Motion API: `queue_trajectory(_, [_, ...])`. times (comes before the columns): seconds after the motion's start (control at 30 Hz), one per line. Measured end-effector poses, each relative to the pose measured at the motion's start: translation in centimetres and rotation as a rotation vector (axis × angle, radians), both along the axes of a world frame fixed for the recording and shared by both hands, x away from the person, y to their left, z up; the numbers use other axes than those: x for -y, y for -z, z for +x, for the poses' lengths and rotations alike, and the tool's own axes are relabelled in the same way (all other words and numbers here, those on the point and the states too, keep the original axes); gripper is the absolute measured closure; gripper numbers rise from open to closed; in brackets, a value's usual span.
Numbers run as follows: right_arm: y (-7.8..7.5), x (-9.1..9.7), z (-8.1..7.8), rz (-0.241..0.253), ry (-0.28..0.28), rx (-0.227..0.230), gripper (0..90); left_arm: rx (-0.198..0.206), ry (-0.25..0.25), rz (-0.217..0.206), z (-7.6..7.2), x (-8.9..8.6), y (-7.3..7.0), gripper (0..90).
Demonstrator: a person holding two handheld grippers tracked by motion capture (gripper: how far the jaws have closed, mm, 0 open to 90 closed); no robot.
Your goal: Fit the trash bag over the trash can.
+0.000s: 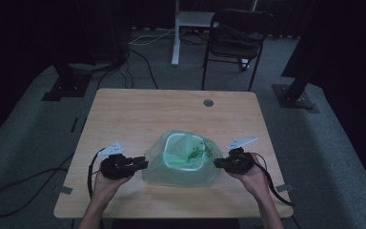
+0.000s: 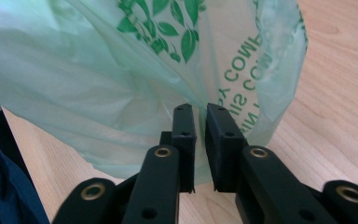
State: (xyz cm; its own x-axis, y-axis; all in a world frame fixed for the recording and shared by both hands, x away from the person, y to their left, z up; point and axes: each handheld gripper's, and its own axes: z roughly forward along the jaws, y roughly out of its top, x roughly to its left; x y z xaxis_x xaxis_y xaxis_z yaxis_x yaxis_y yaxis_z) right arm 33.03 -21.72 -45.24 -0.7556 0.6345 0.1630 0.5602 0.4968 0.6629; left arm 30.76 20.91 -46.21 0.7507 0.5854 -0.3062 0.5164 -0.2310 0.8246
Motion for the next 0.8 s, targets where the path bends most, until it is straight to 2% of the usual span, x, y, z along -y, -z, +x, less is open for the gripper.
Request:
queue_trajectory(0.07, [-0.3, -0.1, -0.1, 0.006, 0.004, 0.011, 77.2, 0.016, 0.004, -0.003, 0.1, 0.0, -0.6, 66.7])
queue_trajectory(0.27, [-1.1, -0.5, -0.2, 0.022, -0.007, 0.036, 73.4, 0.057, 0.03, -0.015, 0.4, 1.0, -2.5, 63.1])
queue_trajectory(0.53, [-1.2, -1.0, -0.1, 0.026, -0.021, 0.044, 70.3, 0.105, 0.12, -0.006, 1.6, 4.0, -5.2, 62.3])
queue_trajectory(0.63, [-1.2, -1.1, 0.0, 0.029, -0.021, 0.038, 70.1, 0.125, 0.171, 0.023, 2.2, 5.8, -6.1, 62.4])
queue_trajectory(0.73, [-1.2, -1.2, 0.1, 0.029, -0.025, 0.038, 69.6, 0.139, 0.206, 0.08, 2.8, 7.7, -6.6, 61.3])
queue_trajectory(0.8, [-1.2, -1.3, 0.1, 0.032, -0.032, 0.039, 69.5, 0.148, 0.209, 0.123, 3.3, 8.9, -6.6, 58.8])
